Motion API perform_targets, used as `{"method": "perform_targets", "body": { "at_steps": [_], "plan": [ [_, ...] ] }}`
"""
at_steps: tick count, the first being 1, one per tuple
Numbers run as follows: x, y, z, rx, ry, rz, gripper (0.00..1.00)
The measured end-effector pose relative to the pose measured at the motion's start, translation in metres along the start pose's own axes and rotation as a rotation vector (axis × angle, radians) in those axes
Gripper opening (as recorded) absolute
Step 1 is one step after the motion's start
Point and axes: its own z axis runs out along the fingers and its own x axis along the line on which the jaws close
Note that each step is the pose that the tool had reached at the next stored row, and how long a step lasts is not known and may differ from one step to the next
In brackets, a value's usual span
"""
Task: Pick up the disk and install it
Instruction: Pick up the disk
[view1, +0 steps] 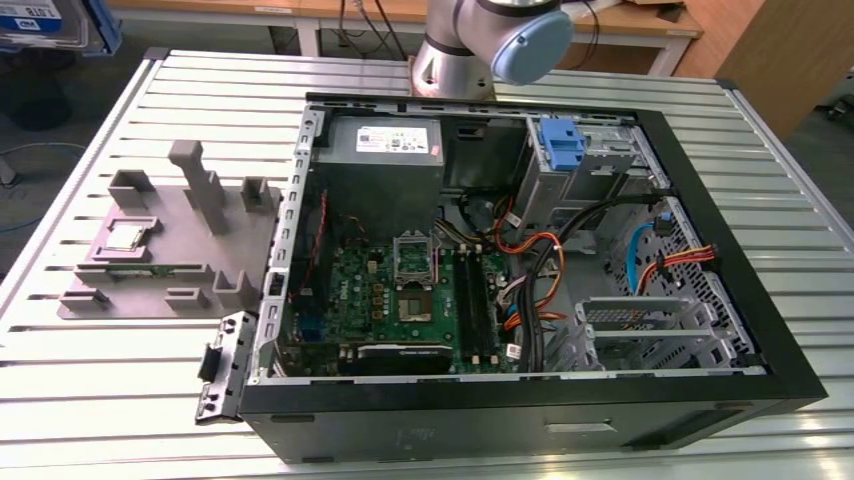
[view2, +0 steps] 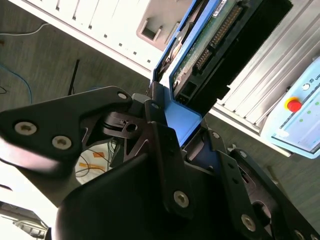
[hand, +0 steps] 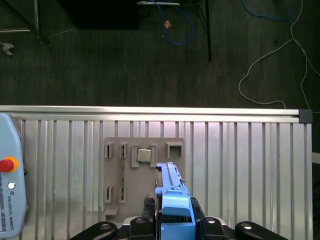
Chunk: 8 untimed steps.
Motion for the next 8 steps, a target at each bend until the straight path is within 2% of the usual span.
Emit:
{"method": "perform_targets", "body": {
  "at_steps": [8],
  "plan": [
    [0.0132,-0.0001,-0.0007,-0.0001,0.0001,0.0,0.37]
  ]
}}
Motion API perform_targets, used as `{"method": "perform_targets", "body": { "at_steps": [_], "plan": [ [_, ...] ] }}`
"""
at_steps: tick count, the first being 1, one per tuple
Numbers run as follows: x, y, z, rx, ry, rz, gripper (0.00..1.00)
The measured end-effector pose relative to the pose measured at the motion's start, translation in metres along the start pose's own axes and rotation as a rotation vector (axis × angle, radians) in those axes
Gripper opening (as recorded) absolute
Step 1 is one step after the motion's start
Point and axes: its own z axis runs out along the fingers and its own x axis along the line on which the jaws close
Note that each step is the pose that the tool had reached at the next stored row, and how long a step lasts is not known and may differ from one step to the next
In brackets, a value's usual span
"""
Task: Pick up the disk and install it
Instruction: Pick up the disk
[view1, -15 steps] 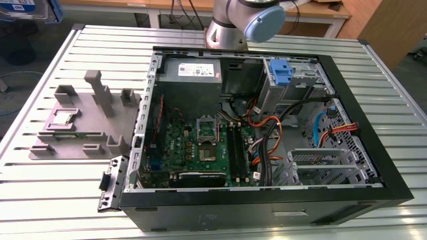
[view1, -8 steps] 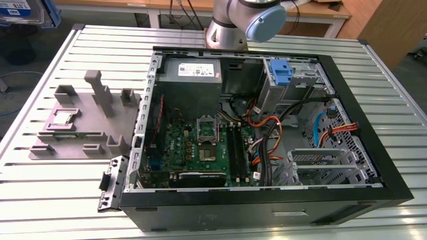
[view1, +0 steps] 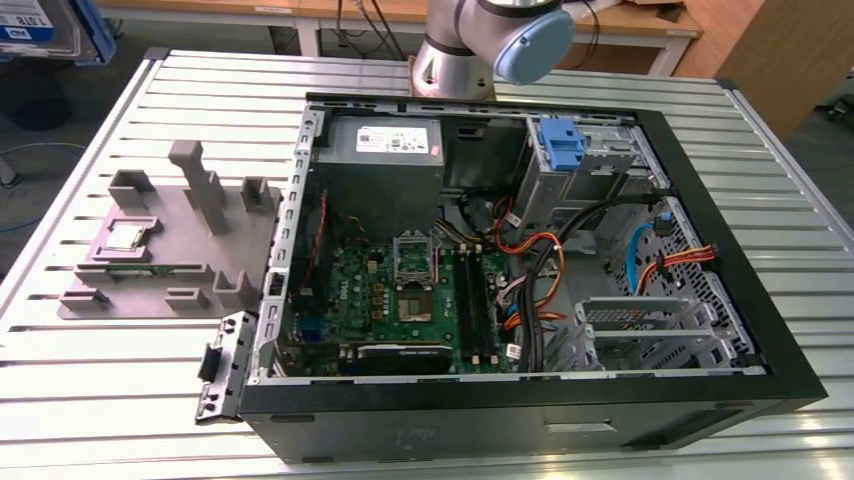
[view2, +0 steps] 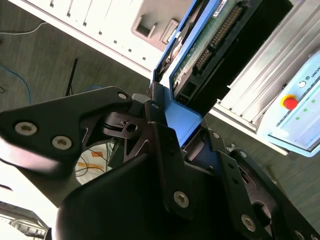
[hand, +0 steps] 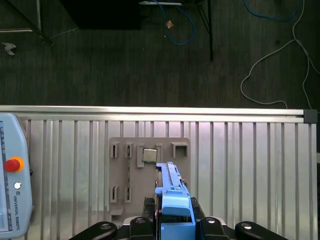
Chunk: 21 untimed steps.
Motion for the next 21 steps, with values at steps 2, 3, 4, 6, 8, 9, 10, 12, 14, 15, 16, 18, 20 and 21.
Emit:
{"method": "perform_targets", "body": {
  "at_steps": [2,3,4,6,8,9,10,12,14,15,16,18,20,21],
  "plan": [
    [0.0004,-0.0005,0.0001,0.0002,-0.0002,0.0,0.37],
    [0.0005,-0.0016,0.0001,0.0002,-0.0001,0.0,0.37],
    [0.0006,-0.0032,0.0001,0.0001,-0.0001,0.0,0.37],
    [0.0008,-0.0073,0.0,0.0001,0.0,0.0,0.37],
    [0.001,-0.0111,0.0,0.0001,-0.0001,0.0,0.37],
    [0.0011,-0.0129,-0.0001,0.0001,-0.0001,0.0,0.37],
    [0.0012,-0.0145,-0.0001,0.0002,-0.0001,0.0,0.37],
    [0.0013,-0.0172,-0.0001,0.0001,-0.0001,0.0,0.37],
    [0.0015,-0.0194,-0.0002,0.0001,0.0,0.0,0.37],
    [0.0016,-0.0203,-0.0002,0.0002,-0.0001,0.0,0.37],
    [0.0016,-0.0212,-0.0002,0.0002,-0.0001,0.0,0.37],
    [0.0016,-0.0231,-0.0002,0.0001,-0.0001,0.0,0.37],
    [0.0017,-0.025,-0.0002,0.0002,-0.0001,0.0,0.37],
    [0.0016,-0.0258,-0.0003,0.0001,-0.0001,0.0,0.37]
  ]
}}
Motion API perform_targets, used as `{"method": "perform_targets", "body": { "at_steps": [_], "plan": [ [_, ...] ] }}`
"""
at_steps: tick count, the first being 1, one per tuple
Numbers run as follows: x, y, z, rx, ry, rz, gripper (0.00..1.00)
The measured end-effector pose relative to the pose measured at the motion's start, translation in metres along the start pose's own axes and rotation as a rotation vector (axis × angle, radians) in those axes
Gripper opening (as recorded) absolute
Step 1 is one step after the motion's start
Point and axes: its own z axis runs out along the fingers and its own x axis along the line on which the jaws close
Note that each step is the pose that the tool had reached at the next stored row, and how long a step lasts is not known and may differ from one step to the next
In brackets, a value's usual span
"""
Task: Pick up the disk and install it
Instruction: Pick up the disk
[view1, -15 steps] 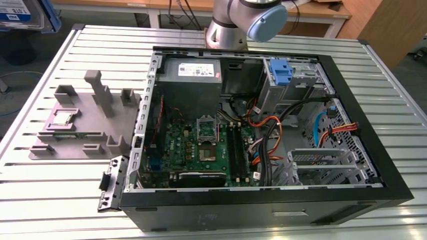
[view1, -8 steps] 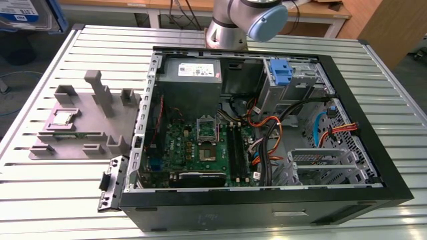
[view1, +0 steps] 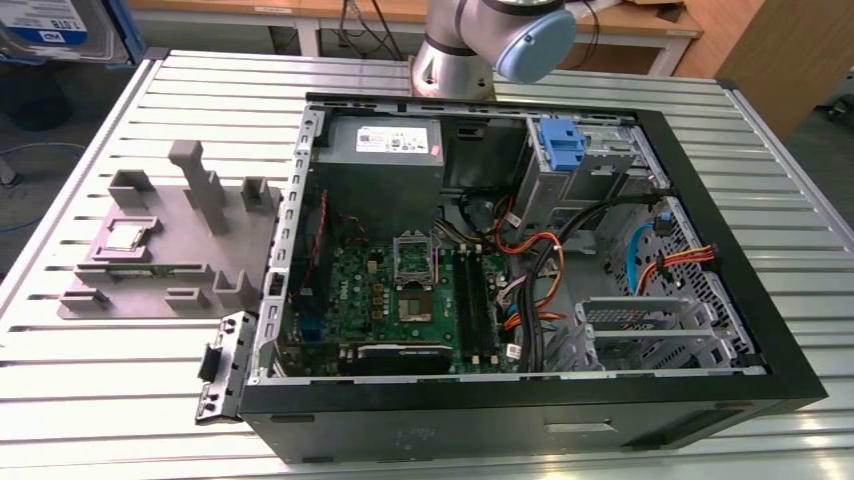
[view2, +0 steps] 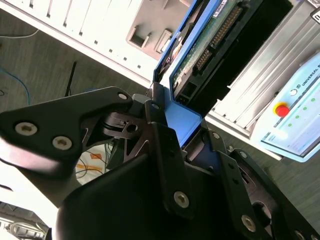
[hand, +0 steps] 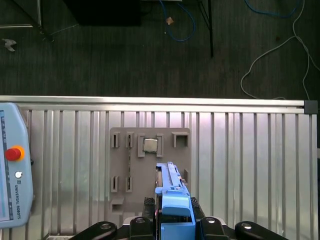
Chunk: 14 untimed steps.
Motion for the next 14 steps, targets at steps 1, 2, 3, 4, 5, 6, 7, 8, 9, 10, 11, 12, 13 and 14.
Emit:
{"method": "perform_targets", "body": {
  "at_steps": [1,2,3,4,5,6,7,8,9,10,11,12,13,14],
  "plan": [
    [-0.0001,-0.0004,0.0,0.0,0.0,0.0,0.37],
    [-0.0001,-0.0005,0.0,0.0,0.0,0.0,0.37],
    [0.0,-0.0005,0.0,-0.0001,0.0,0.0,0.37],
    [0.0,-0.0006,0.0,0.0,0.0,0.0,0.37],
    [0.0,-0.0007,0.0,0.0,0.0,0.0,0.37],
    [0.0,-0.0008,0.0,0.0,0.0,0.0,0.37],
    [0.0,-0.001,0.0,0.0001,0.0,0.0,0.37],
    [0.0,-0.0013,0.0,0.0,0.0,0.0,0.37],
    [0.0,-0.0016,-0.0001,-0.0002,0.0001,0.0,0.37],
    [0.0,-0.002,-0.0001,-0.0001,0.0001,0.0,0.37],
    [0.0,-0.0025,0.0,0.0,0.0,0.0,0.37],
    [0.0,-0.003,-0.0001,0.0,0.0,0.0,0.37],
    [0.0,-0.0036,-0.0001,0.0,0.0,0.0,0.37],
    [0.0,-0.0042,-0.0001,-0.0001,0.0,0.0,0.37]
  ]
}}
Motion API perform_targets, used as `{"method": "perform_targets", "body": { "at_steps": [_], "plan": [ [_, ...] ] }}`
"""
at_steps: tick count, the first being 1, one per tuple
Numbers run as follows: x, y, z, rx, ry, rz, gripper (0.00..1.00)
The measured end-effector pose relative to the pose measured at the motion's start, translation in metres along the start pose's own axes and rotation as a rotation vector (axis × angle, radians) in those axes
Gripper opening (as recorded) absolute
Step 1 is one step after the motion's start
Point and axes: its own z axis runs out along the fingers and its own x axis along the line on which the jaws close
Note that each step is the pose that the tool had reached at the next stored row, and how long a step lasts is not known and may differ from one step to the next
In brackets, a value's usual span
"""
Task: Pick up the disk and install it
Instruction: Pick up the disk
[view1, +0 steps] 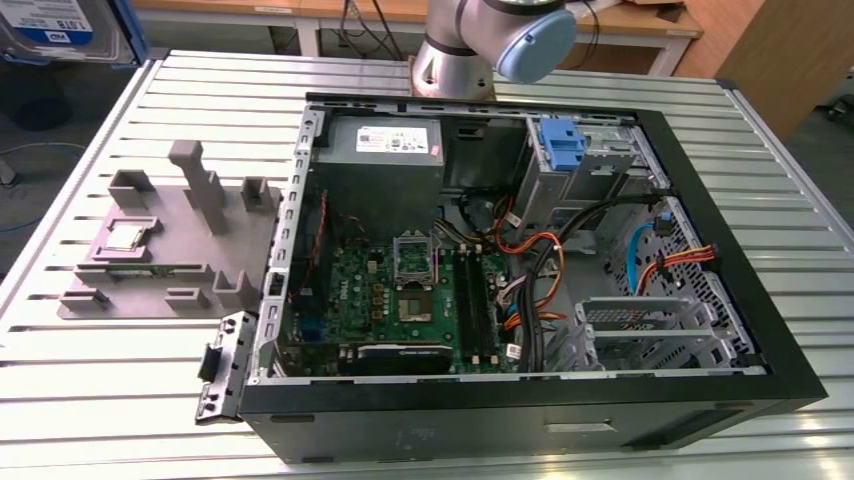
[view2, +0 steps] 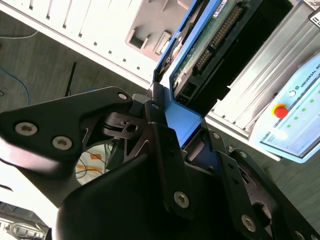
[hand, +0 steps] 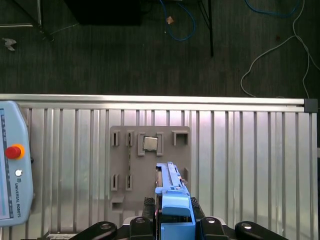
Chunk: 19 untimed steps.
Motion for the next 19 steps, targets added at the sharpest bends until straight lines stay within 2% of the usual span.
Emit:
{"method": "perform_targets", "body": {
  "at_steps": [19],
  "plan": [
    [-0.0001,-0.015,-0.0002,0.0001,-0.0001,0.0,0.37]
  ]
}}
